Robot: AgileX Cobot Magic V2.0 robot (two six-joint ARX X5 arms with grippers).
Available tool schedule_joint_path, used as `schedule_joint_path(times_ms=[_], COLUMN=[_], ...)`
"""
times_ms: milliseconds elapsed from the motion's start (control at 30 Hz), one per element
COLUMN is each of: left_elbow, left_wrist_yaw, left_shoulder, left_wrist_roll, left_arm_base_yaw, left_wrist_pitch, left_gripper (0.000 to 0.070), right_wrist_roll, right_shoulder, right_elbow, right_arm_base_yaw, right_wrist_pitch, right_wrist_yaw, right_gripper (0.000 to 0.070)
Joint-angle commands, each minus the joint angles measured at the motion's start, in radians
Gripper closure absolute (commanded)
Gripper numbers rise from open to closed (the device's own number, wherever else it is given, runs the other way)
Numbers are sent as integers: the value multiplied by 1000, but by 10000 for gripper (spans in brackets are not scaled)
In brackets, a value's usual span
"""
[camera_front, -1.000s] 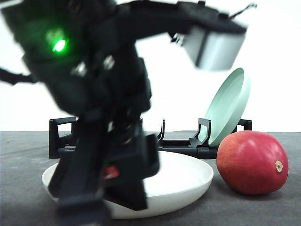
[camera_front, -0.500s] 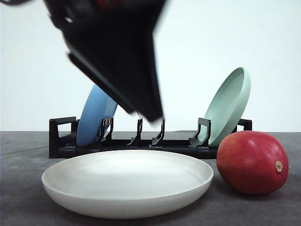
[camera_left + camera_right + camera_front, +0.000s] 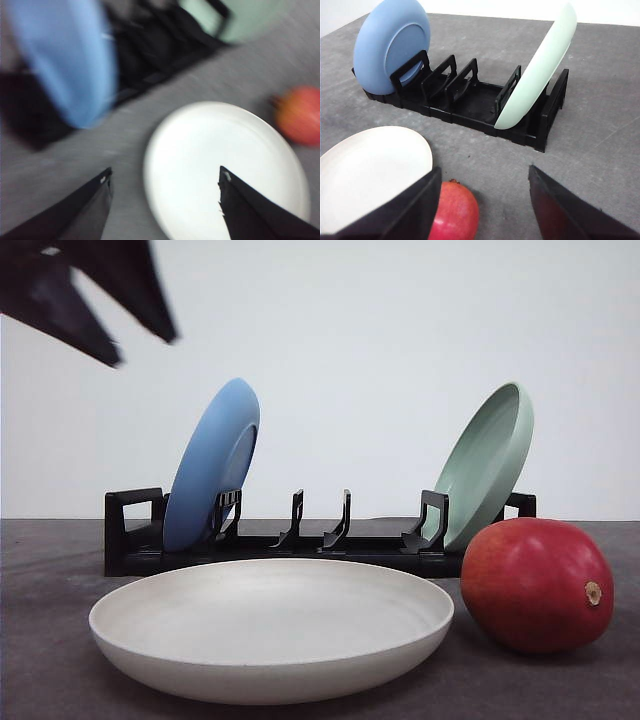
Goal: Place pomegranate in white plate
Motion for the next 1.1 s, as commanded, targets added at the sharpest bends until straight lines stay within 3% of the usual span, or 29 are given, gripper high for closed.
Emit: schedule_joint_path(times_ms=[0, 133, 333, 700, 833, 1067], left_elbow=[-17, -100, -245, -276, -276, -276], left_wrist_yaw=[2, 2, 3, 4, 3, 3], left_shoulder=[-19, -108, -257, -295, -293, -290], left_wrist_roll=[-9, -13, -19, -21, -40, -40], left_arm_base_yaw=[45, 151, 244, 266, 267, 267], left_wrist_pitch=[22, 113, 257, 226, 211, 194], left_gripper=[301, 302, 301, 302, 302, 305], right_wrist_roll=[-3, 20, 112, 350, 368, 367], right_shoulder=[0, 0, 2, 43, 121, 306], right_elbow=[15, 15, 15, 35, 81, 173], right_arm_base_yaw=[5, 5, 5, 46, 95, 220], right_wrist_pitch=[10, 10, 10, 2, -31, -67], right_wrist_yaw=[-1, -5, -15, -55, -16, 129], right_gripper=[350, 350, 350, 350, 350, 340])
